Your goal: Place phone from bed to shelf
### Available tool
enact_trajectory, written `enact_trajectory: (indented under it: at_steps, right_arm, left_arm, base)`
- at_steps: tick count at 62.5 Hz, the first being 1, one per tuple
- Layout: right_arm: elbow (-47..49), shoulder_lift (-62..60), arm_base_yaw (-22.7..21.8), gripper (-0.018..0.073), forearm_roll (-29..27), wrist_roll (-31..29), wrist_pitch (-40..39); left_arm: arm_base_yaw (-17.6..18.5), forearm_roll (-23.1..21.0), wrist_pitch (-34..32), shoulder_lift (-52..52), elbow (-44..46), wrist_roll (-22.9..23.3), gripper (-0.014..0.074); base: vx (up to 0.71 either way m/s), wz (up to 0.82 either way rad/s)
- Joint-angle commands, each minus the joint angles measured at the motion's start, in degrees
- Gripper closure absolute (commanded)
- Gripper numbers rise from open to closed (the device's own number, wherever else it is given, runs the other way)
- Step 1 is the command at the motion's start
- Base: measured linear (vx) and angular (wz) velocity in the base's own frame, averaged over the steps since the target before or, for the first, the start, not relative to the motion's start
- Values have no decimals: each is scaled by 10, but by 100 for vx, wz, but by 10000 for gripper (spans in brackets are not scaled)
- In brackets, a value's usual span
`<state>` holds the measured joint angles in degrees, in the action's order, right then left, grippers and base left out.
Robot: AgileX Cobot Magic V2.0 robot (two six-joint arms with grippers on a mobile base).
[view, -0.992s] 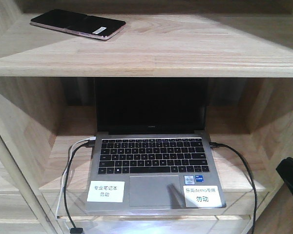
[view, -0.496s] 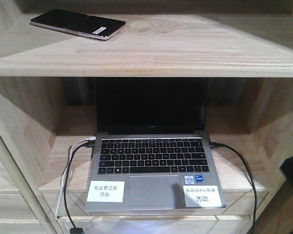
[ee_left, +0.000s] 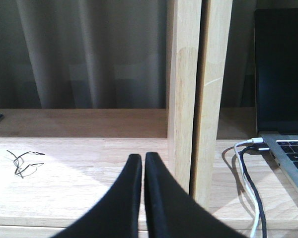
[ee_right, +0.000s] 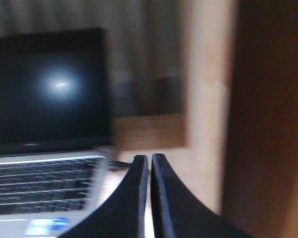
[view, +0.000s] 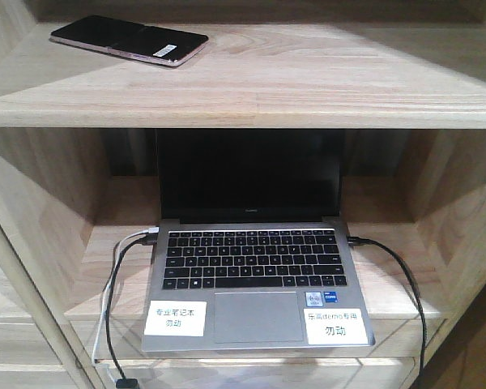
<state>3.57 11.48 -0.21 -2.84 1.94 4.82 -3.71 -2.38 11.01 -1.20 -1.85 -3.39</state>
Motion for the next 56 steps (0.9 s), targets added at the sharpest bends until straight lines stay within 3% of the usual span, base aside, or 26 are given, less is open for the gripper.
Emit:
enact_trajectory:
  at_steps: [1, 16, 33, 56]
  right_arm:
    - [0, -28, -18, 564, 9, -14, -42]
    - [-58, -132, -21, 564, 9, -25, -45]
    - [-57, -128, -19, 564, 10, -58, -39]
    - [-57, -128, -19, 564, 8, -58, -39]
  left_arm:
    - [1, -5, -42, -4, -4, 0, 595]
    - [1, -5, -42, -4, -4, 0, 595]
    - [1, -5, -40, -4, -4, 0, 595]
    - [1, -5, -40, -4, -4, 0, 595]
  base:
    - [0, 0]
    - [0, 0]
    - [0, 0]
    - [0, 0]
